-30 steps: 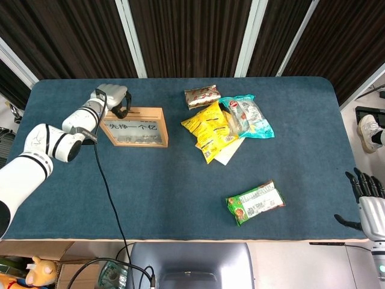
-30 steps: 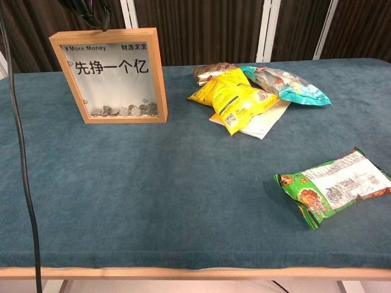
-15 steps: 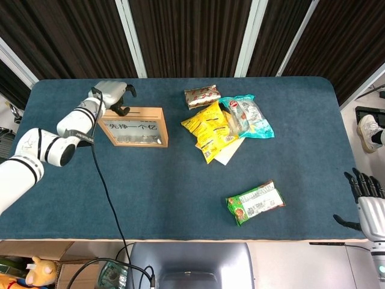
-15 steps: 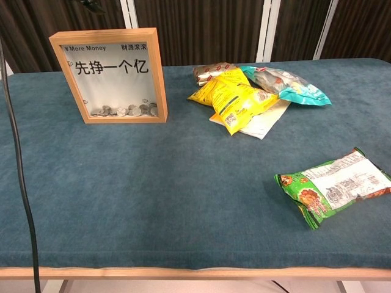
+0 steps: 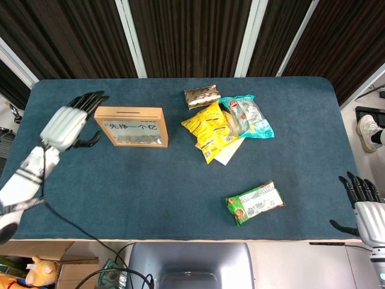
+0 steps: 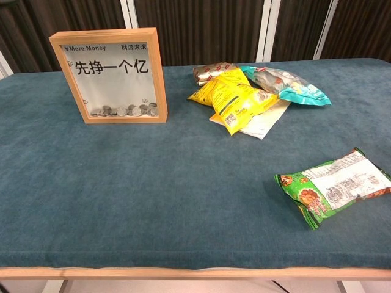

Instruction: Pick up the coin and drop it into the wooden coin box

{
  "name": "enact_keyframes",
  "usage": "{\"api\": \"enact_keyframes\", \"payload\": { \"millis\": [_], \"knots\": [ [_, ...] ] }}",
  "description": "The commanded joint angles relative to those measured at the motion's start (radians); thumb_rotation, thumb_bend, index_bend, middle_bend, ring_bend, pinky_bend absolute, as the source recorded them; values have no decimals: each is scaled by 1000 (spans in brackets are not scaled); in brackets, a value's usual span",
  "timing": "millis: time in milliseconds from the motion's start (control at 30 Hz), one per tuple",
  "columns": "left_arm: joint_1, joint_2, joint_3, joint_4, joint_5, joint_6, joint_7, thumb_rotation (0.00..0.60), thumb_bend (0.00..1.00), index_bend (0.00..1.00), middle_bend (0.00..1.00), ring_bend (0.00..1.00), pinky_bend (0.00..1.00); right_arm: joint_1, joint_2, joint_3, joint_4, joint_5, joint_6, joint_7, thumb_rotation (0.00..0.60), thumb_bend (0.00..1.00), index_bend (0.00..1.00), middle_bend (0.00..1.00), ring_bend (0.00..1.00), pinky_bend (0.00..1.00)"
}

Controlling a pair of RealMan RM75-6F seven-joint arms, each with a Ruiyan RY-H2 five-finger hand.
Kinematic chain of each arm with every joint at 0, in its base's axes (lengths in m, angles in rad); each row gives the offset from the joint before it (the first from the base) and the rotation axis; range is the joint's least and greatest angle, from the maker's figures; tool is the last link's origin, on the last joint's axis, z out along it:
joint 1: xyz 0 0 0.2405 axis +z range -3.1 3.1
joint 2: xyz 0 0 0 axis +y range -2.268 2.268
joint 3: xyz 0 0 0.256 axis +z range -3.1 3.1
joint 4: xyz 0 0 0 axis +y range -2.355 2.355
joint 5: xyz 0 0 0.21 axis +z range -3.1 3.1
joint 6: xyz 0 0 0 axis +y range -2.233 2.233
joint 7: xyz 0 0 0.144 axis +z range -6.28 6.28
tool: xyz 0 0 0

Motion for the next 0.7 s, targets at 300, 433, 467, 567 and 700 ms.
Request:
{"api": "enact_keyframes", "payload": {
  "millis": [300, 433, 467, 567, 700],
  "knots": [
    [633, -290, 103, 124, 236, 422, 135, 600, 414, 0, 0, 0, 60, 5, -13, -2, -10, 0, -10, -38, 600, 174, 0, 0, 0, 0],
    [632, -300, 97, 160, 220, 307, 72, 600, 414, 0, 0, 0, 25, 1, -23, 1, -11, 7, -2, -59, 600, 174, 0, 0, 0, 0],
    [637, -297, 86, 160, 236, 317, 62, 600, 414, 0, 0, 0, 21, -1, -24, 0, -10, 8, 1, -64, 600, 174, 0, 0, 0, 0],
    [659, -298, 67, 167, 254, 335, 73, 600, 413, 0, 0, 0, 17, -3, -32, 1, -8, 14, 3, -81, 600, 174, 0, 0, 0, 0],
    [679, -294, 37, 171, 246, 331, 72, 600, 413, 0, 0, 0, 17, 0, -42, -1, -4, 16, -6, -102, 600, 174, 0, 0, 0, 0]
  ]
}}
